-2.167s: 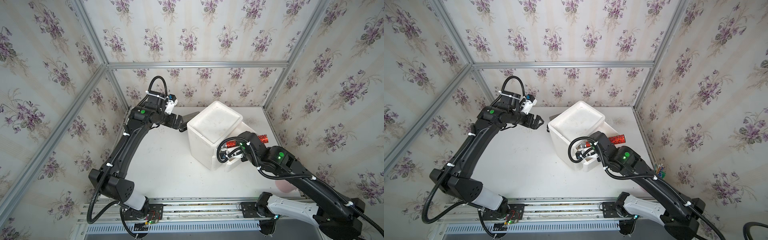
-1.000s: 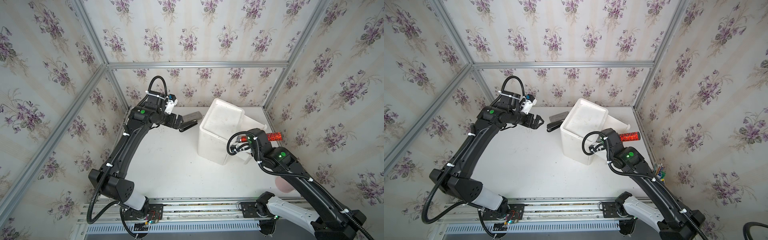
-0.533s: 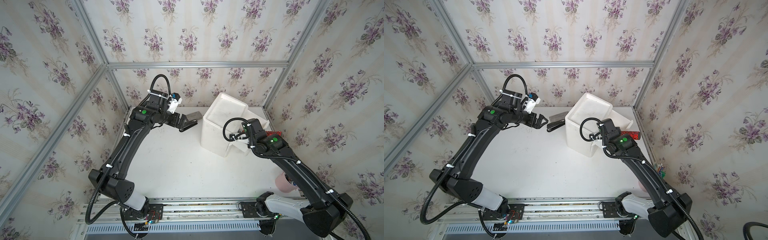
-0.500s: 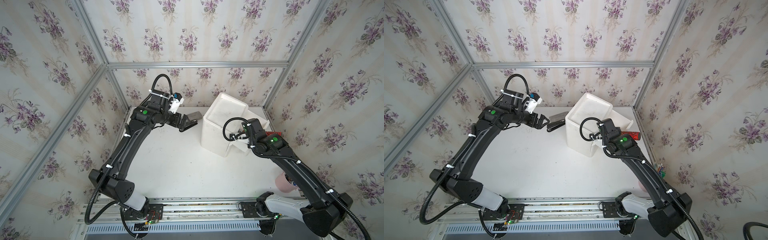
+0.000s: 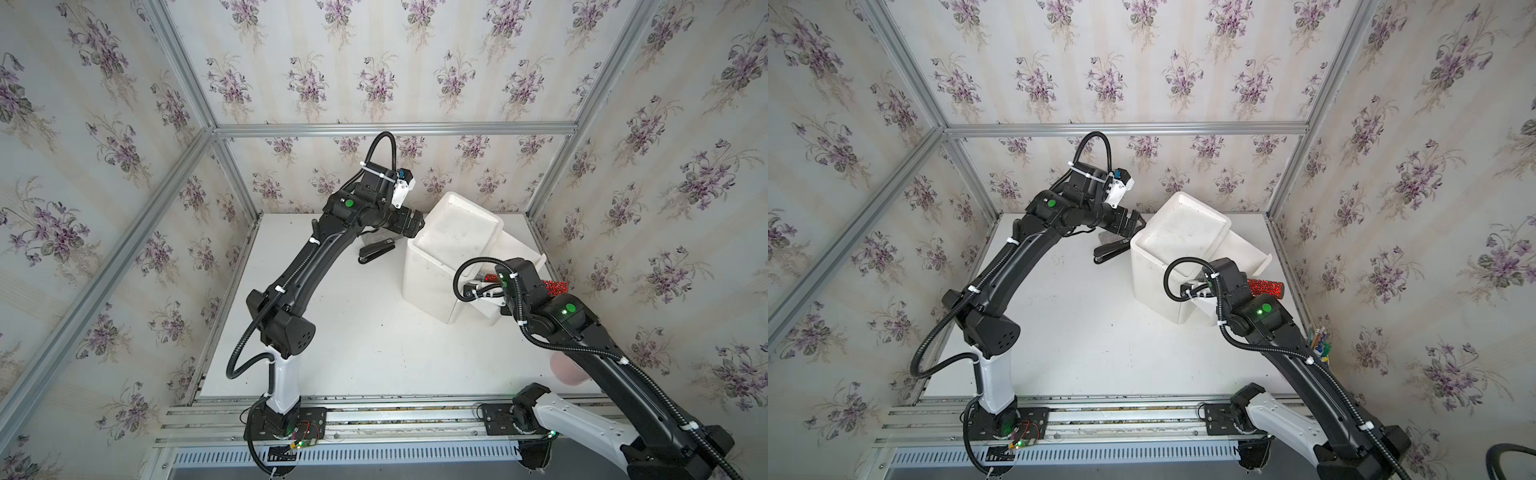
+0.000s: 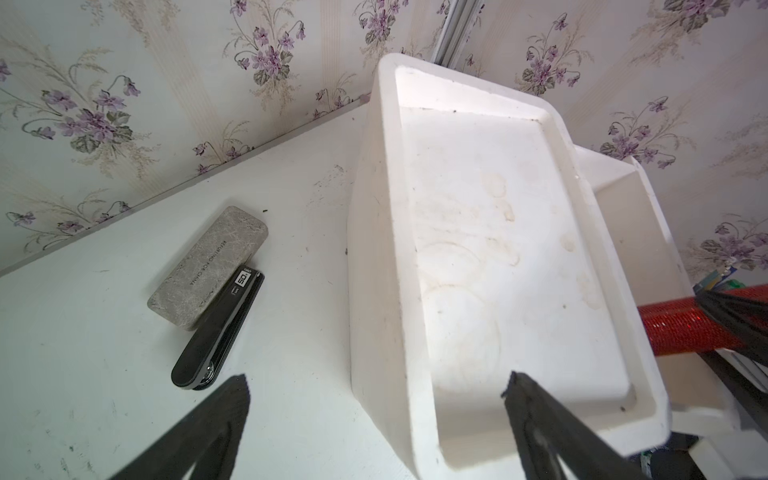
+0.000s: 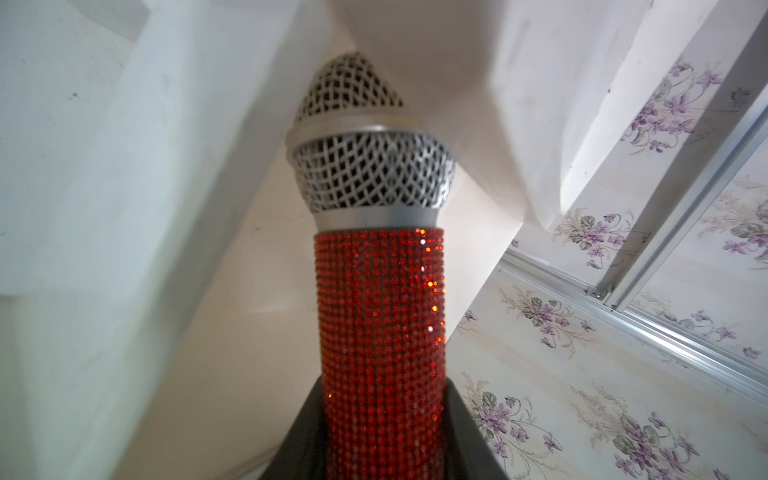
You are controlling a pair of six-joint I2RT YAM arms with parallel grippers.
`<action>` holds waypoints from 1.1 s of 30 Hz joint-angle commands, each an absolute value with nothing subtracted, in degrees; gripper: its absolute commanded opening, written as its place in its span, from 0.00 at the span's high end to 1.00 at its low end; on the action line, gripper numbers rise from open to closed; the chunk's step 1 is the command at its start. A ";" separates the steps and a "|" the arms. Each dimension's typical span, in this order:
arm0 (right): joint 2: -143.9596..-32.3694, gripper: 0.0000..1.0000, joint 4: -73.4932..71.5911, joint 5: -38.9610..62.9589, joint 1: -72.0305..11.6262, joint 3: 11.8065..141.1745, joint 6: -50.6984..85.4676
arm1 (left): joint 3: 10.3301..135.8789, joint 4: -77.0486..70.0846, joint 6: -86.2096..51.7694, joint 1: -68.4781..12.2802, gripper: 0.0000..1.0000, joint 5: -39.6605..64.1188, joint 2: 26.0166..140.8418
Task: Take the microphone out of the drawer
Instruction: Pick up the microphone from the drawer.
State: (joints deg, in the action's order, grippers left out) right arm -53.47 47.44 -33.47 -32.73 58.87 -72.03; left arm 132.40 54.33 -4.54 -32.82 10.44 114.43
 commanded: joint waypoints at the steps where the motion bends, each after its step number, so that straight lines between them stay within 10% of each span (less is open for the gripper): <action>1: -50.70 1.00 39.74 -32.46 -34.32 57.44 -73.19 | 133.23 57.54 -4.54 -33.46 0.02 11.64 115.66; 8: -49.45 1.00 37.07 -33.75 -38.82 55.13 -73.34 | 131.32 60.77 -2.29 -34.54 0.08 9.16 115.67; 18: -49.92 1.00 35.34 -39.00 -46.66 54.72 -72.38 | 129.94 65.98 1.54 -34.45 0.57 1.57 115.94; 33: -53.80 1.00 34.42 -44.55 -55.20 55.67 -74.75 | 113.73 66.71 6.33 -28.87 0.80 -3.65 101.22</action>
State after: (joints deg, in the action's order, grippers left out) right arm -52.75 39.88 -39.83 -55.27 54.96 -74.89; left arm 116.49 63.31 5.43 -30.20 0.56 103.63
